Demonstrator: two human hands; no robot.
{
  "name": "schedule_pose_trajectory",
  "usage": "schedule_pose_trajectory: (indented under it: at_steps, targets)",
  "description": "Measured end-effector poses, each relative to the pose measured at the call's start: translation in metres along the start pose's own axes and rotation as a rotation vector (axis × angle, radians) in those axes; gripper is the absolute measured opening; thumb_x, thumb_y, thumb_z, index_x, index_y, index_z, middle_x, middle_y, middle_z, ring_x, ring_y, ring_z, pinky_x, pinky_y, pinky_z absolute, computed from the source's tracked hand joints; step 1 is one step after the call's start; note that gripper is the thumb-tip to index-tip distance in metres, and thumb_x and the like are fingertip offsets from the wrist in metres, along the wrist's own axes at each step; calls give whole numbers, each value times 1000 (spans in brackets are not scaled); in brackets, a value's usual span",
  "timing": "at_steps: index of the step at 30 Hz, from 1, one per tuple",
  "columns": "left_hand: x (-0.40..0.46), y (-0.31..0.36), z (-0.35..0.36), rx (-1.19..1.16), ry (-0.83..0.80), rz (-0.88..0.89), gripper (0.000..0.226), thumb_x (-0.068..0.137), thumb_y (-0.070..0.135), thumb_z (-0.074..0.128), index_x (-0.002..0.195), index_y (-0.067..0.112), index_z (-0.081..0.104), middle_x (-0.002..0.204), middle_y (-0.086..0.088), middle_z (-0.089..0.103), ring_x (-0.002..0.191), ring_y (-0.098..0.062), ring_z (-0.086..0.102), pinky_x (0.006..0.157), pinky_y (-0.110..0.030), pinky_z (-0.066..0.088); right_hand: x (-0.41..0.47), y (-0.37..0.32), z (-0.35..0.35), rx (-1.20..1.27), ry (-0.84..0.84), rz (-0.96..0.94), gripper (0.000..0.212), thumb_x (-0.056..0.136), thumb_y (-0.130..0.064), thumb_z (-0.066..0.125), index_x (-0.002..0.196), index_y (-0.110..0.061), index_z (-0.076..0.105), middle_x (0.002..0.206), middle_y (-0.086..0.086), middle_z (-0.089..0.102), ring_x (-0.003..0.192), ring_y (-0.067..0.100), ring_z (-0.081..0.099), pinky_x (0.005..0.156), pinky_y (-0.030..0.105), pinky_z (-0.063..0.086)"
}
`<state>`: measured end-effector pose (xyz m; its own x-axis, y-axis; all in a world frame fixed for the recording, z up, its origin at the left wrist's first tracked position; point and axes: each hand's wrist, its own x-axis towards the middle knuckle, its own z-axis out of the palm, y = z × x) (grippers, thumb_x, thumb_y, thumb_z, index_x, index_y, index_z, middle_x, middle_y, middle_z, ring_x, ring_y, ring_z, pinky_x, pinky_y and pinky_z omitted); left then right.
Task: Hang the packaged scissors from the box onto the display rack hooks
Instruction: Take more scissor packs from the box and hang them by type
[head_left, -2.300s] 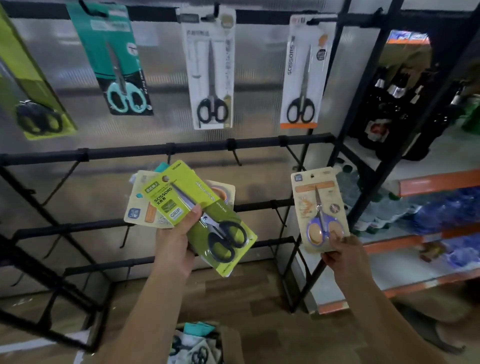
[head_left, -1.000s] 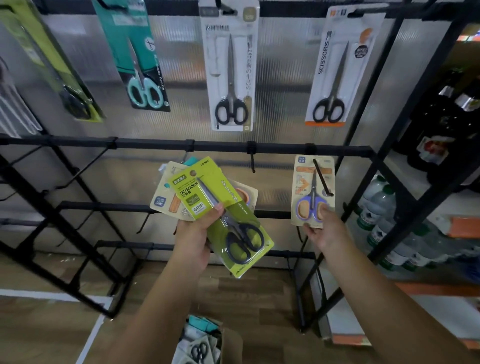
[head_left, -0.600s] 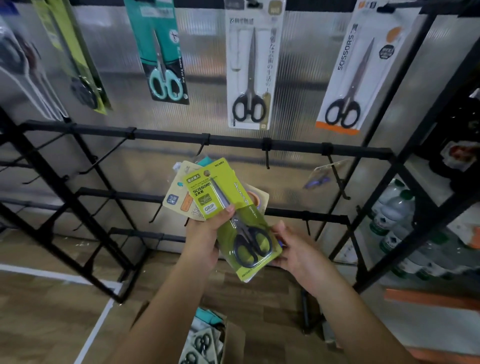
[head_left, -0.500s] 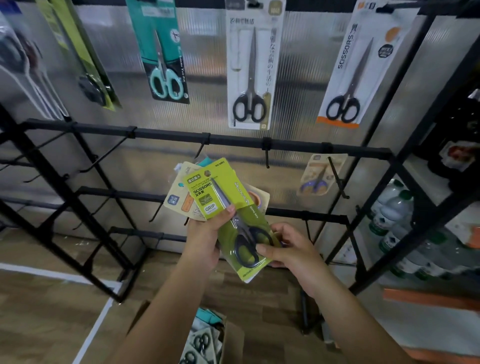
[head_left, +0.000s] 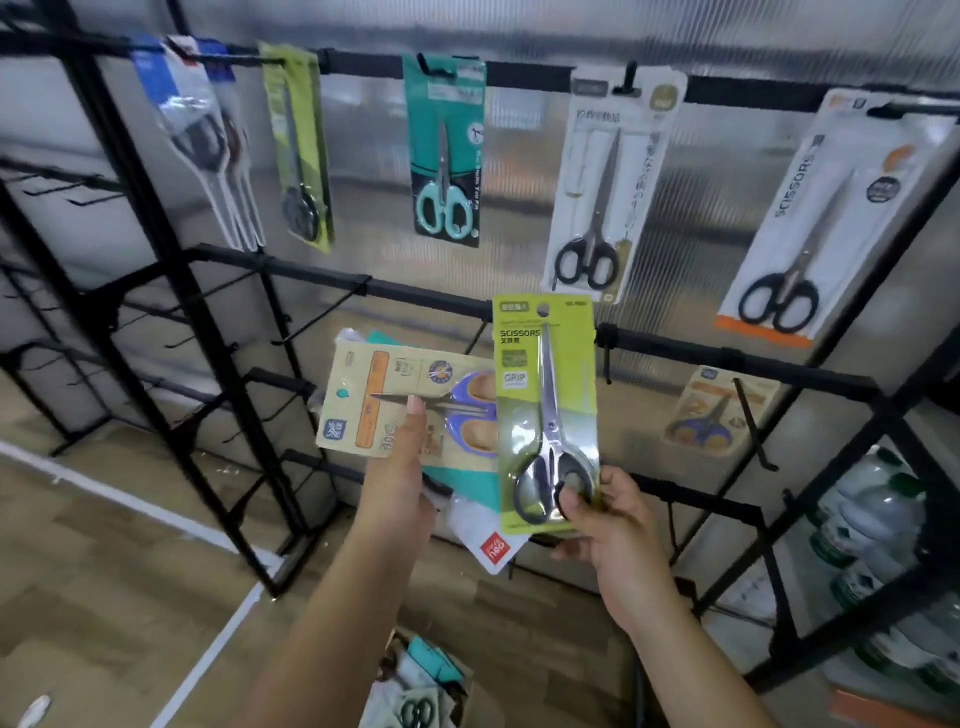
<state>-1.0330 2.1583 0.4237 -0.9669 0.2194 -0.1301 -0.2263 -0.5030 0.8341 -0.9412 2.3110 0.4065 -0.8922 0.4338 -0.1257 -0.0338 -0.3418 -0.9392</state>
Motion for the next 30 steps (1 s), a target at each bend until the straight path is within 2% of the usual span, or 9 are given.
schedule_pose_trajectory:
  at_steps: [4,9,13,19,22,24,27,29,30]
  targets:
    - [2,33,-35,-18,139,135,58,76,44,60,131,28,53,119,1,68,103,-18,67,74,-34,57,17,2,35,-45,6,-32,14,83,-1,63,88,-12,56,76,0,68,59,10,64,40,22,45]
    - [10,82,-84,-37,250,258,44,71,51,64,111,33,64,107,6,72,96,-15,70,62,-28,57,46,-21,104,-144,-75,-128,18,84,1,62,81,-14,53,79,4,65,58,12,60,38,21,43]
    - [16,121,-112,-85,271,316,45,71,50,66,113,34,62,109,5,71,98,-15,69,68,-33,56,59,-54,174,-216,-137,-307,21,84,-5,65,81,-21,52,82,-3,66,69,13,62,42,20,44]
    - [22,161,-146,-88,289,340,62,71,48,64,128,25,55,115,2,69,103,-18,67,82,-39,52,57,-81,263,-178,-166,-526,26,83,-7,67,79,-27,50,75,-8,63,61,4,59,40,19,43]
    - [27,170,-160,-60,224,329,55,76,46,61,126,25,56,113,2,70,99,-15,68,72,-32,55,60,-75,290,-214,-150,-536,24,84,-12,67,88,-30,51,90,1,66,72,15,62,48,24,46]
    - [31,173,-169,-69,193,304,51,77,43,61,125,26,56,111,4,71,98,-14,69,66,-28,56,59,-67,300,-209,-138,-532,35,86,-11,65,108,-35,49,110,2,65,85,17,64,59,29,51]
    - [38,175,-185,-81,170,239,51,77,42,63,125,31,56,112,4,70,101,-16,68,72,-36,53,55,-51,306,-205,-134,-571,64,88,-7,61,130,-45,32,121,-28,55,110,13,60,84,43,49]
    - [43,178,-195,-82,155,223,51,76,42,63,125,32,55,114,4,70,102,-16,68,75,-38,52,53,-45,311,-201,-117,-585,61,89,-8,59,126,-49,33,113,-43,52,90,-1,63,65,27,55]
    - [46,181,-200,-82,144,224,51,77,41,63,126,32,55,115,3,69,102,-16,67,76,-38,52,52,-43,314,-189,-96,-590,58,89,-8,59,123,-50,37,118,-38,53,80,-2,61,53,22,53]
